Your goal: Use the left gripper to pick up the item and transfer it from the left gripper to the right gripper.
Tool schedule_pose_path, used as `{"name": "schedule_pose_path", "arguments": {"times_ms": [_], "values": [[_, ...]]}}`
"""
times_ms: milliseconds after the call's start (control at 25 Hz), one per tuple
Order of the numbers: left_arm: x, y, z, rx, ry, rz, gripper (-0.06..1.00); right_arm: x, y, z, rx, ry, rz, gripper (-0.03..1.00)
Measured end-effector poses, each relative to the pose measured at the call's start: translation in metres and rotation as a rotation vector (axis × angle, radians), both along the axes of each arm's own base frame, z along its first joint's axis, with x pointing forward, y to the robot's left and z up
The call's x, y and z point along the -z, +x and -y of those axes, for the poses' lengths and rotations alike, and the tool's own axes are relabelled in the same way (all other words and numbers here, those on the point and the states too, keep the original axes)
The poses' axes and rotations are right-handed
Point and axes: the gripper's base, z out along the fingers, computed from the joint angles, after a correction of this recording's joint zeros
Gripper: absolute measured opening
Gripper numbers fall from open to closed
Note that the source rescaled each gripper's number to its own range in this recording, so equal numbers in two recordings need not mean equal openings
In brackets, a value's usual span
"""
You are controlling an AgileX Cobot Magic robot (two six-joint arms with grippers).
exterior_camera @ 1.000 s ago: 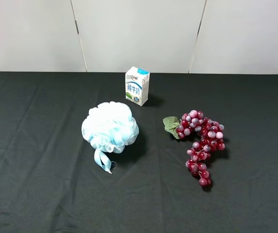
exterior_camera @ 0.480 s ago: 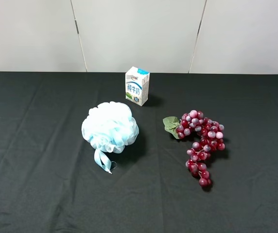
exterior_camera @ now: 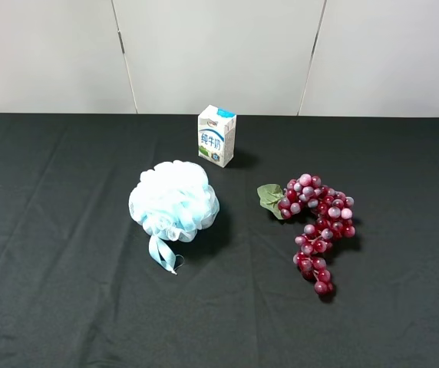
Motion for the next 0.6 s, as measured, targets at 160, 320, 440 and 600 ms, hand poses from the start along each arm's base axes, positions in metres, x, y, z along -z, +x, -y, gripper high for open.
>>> {"name": "schedule_pose_path", "arguments": {"times_ms": [160,320,440,600], "values": [[0.0000,0.0000,0.0000,0.000,0.000,0.000,0.98,0.0000,0.0000,0.0000,0.000,0.000,0.000,1.00],[0.0000,0.0000,0.0000,0.000,0.000,0.000,0.98,0.0000,0.0000,0.0000,0.000,0.000,0.000,1.00],[0.0000,0.0000,0.0000,0.000,0.000,0.000,0.98,0.0000,0.0000,0.0000,0.000,0.000,0.000,1.00],[0.0000,0.0000,0.0000,0.000,0.000,0.000,0.98,0.0000,0.0000,0.0000,0.000,0.000,0.000,1.00]]}}
